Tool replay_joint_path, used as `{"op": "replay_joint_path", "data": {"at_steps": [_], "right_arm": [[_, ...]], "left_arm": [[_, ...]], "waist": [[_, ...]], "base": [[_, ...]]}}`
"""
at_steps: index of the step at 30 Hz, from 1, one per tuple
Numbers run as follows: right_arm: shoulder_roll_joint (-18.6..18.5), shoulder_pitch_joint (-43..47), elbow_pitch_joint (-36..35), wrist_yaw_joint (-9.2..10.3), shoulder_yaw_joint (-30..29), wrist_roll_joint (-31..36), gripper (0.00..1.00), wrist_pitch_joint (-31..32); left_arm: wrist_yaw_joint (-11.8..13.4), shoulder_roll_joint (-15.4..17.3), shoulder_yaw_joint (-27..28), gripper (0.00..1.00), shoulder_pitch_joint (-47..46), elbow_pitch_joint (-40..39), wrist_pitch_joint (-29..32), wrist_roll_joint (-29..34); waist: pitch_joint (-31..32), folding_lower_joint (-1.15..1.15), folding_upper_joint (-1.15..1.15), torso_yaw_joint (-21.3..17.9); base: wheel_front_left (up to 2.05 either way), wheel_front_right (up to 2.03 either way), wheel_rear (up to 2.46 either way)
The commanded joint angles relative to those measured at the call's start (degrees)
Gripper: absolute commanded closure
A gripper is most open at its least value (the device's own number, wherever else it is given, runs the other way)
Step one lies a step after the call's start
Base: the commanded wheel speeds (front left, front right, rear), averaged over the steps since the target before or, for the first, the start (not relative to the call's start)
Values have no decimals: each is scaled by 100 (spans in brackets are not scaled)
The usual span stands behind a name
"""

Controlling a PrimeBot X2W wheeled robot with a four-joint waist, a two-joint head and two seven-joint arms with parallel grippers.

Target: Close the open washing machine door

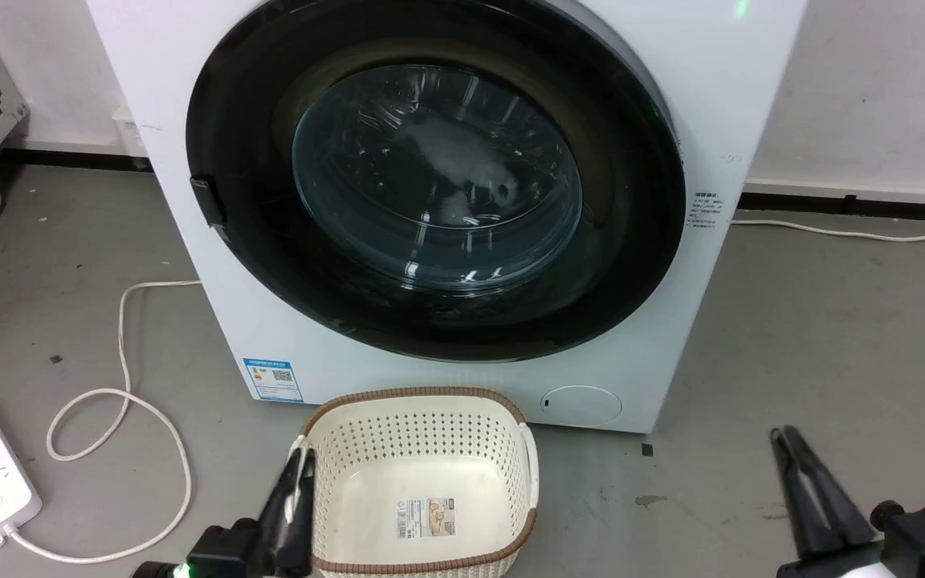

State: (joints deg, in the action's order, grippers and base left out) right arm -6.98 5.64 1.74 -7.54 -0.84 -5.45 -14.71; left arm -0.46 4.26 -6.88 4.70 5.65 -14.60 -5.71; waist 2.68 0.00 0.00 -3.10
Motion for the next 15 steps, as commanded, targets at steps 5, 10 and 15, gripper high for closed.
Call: {"op": "replay_joint_path", "data": {"at_steps": [5, 10, 15], "right_arm": [[15, -21, -7, 0, 4, 21, 100, 56], [32, -44, -14, 0, 8, 42, 100, 114], [48, -66, -21, 1, 11, 64, 100, 173]], "left_arm": [[2, -5, 29, 100, -18, -21, 55, 22], [4, -11, 57, 100, -37, -44, 113, 44], [5, -16, 84, 100, -55, -67, 172, 67]], "waist": [[-10, 0, 0, 12], [-21, 0, 0, 24], [-32, 0, 0, 36]], "base": [[0, 0, 0], [0, 0, 0], [0, 0, 0]]}}
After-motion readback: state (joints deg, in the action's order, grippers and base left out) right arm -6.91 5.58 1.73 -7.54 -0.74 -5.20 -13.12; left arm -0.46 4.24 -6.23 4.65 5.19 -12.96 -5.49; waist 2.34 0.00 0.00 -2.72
